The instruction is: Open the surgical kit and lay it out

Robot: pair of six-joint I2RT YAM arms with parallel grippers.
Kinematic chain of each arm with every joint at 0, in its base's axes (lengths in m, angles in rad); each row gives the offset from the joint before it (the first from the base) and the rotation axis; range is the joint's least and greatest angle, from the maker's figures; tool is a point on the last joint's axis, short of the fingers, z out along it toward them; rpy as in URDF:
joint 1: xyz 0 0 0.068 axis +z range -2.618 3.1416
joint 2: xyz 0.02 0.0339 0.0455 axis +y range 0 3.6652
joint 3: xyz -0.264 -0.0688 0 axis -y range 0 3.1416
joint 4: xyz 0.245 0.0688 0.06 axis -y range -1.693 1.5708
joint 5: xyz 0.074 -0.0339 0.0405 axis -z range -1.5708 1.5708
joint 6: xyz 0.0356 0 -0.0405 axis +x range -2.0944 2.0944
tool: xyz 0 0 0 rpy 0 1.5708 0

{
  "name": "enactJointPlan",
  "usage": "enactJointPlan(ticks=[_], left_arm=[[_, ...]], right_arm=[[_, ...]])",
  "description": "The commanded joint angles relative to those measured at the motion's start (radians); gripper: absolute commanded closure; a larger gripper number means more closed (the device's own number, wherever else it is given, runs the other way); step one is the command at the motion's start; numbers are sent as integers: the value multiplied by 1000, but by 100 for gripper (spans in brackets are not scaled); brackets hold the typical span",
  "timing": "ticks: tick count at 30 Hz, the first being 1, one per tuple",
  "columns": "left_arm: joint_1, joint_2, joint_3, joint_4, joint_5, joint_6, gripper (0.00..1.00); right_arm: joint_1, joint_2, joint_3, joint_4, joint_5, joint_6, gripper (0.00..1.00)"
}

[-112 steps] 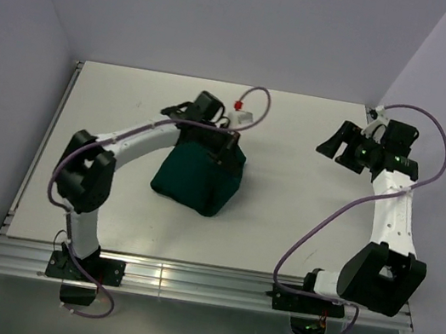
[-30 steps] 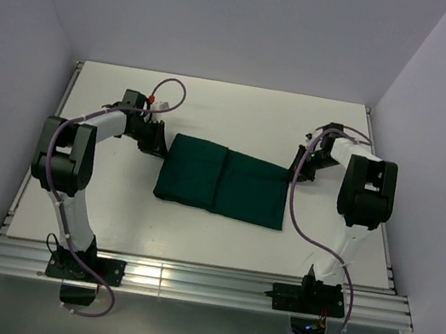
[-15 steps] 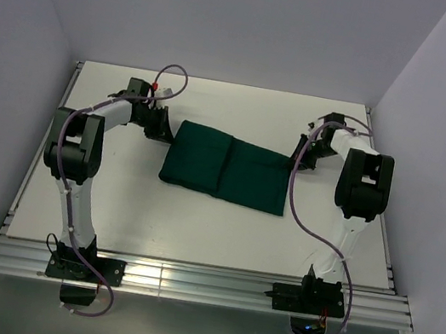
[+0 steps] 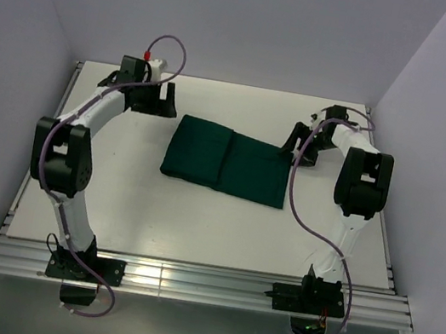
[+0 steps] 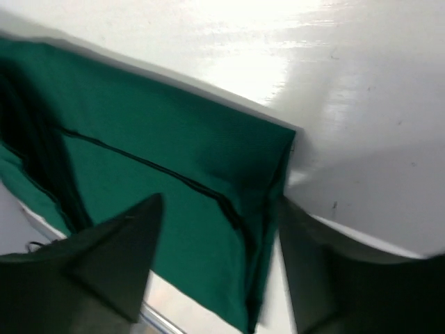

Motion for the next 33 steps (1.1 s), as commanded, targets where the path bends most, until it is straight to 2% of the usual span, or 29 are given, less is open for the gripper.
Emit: enactJointPlan(ticks=[1,2,3,5,7,9,12,14,17,20,25,29,33], left_arm=[[-64,-170,71,-22,-146,105,1],[-125,-185,71,-45,-224,122,1],[-165,-197,68,-56,-272,157,1],[-245,-233,25,-64,-396,191,1],[-353,-263,-15,-20,-471,151,1],[-441,-254,-9,-47,-516,75,1],[-532,-155,66,-124,-565,13,1],[-604,-124,80,-113,-616,14,1],[-691,-44,113,-109,-752,11,1],[-739,69,199,-186,-884,-32,1],[-770,252,346,-306,-1060,-137,7],[-773,326,414,-377,-1094,-170,10],[-775,352,410,-377,-1174,-157,15]], right_arm=[[3,-66,50,-18,-29,0,23],[1,-75,49,-20,-44,0,13],[-2,-102,43,-23,-52,3,8],[-11,-132,35,-23,-64,6,7],[-22,-181,24,-29,-70,6,5],[-48,-233,5,-28,-64,8,5],[-99,-300,-28,-34,-58,-4,4],[-141,-330,-43,-43,-55,-26,4],[-180,-391,-74,-66,-47,-60,4],[-221,-425,-107,-75,-47,-81,4],[-255,-437,-149,-78,-69,-95,4],[-257,-426,-166,-72,-98,-90,4],[-260,-423,-174,-64,-103,-87,4]])
